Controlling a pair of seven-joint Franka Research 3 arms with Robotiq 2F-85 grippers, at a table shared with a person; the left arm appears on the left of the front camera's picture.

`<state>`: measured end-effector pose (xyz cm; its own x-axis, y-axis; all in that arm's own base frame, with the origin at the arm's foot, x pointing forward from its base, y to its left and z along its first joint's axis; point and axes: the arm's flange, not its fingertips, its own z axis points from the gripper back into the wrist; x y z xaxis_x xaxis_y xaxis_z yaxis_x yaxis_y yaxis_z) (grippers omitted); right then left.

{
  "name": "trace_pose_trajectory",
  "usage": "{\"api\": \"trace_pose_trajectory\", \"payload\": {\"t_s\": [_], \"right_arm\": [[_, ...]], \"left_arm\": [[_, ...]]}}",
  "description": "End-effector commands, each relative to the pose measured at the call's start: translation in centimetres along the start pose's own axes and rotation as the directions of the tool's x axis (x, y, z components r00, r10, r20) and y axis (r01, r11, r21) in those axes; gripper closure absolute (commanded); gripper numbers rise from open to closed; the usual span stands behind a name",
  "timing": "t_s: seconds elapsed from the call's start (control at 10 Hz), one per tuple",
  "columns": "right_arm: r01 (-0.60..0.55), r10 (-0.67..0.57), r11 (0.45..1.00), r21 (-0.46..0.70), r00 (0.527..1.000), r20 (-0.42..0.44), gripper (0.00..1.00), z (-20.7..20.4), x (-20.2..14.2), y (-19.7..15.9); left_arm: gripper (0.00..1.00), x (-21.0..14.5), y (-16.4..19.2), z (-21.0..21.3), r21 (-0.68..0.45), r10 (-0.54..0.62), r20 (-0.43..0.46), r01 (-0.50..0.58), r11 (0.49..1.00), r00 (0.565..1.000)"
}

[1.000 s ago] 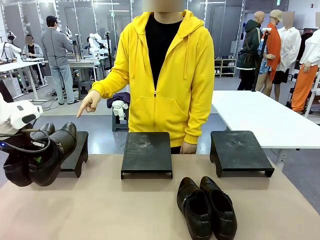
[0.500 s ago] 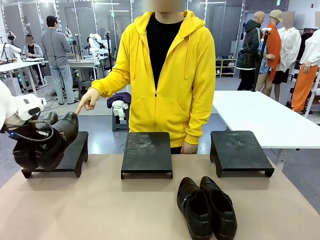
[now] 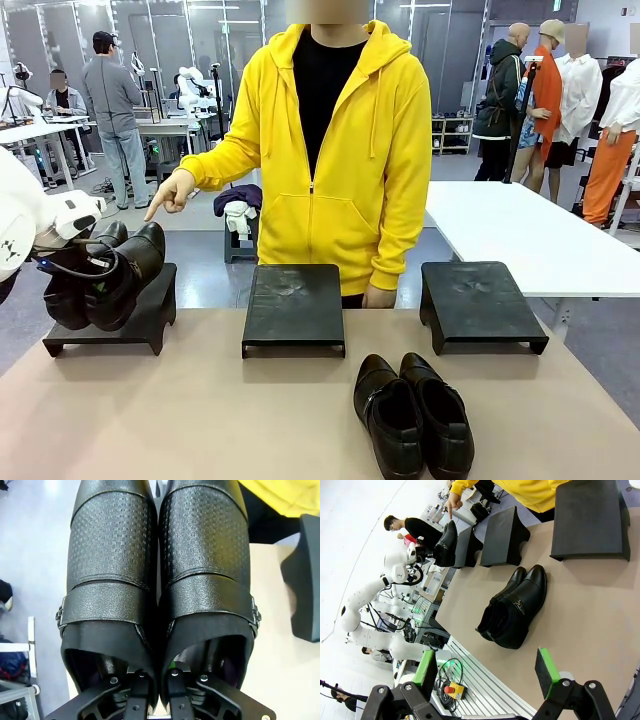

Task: Place the shoes on the stand as instructed by the person.
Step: Pick up one pair of Shoes and place it on the Shoes Stand indicated by the person.

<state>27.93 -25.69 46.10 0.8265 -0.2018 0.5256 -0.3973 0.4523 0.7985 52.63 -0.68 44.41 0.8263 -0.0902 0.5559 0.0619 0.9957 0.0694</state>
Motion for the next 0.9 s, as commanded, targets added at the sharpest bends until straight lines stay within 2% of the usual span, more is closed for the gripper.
{"api": "trace_pose_trajectory", "payload": {"t_s": [0.0, 0.8], "right_arm": [[-0.016, 0.016, 1.000, 0.012, 1.000, 0.010, 0.00, 0.0, 0.0, 0.1], [-0.016, 0.016, 1.000, 0.012, 1.000, 0.010, 0.00, 0.0, 0.0, 0.1]], "left_arm": [[0.92, 1.5, 1.4, -0.9, -0.011, 0.003, 0.060, -0.003, 1.000, 0.998], [0.92, 1.5, 3.0, -5.0, -0.054, 0.057, 0.026, -0.055, 0.997, 0.998]]}}
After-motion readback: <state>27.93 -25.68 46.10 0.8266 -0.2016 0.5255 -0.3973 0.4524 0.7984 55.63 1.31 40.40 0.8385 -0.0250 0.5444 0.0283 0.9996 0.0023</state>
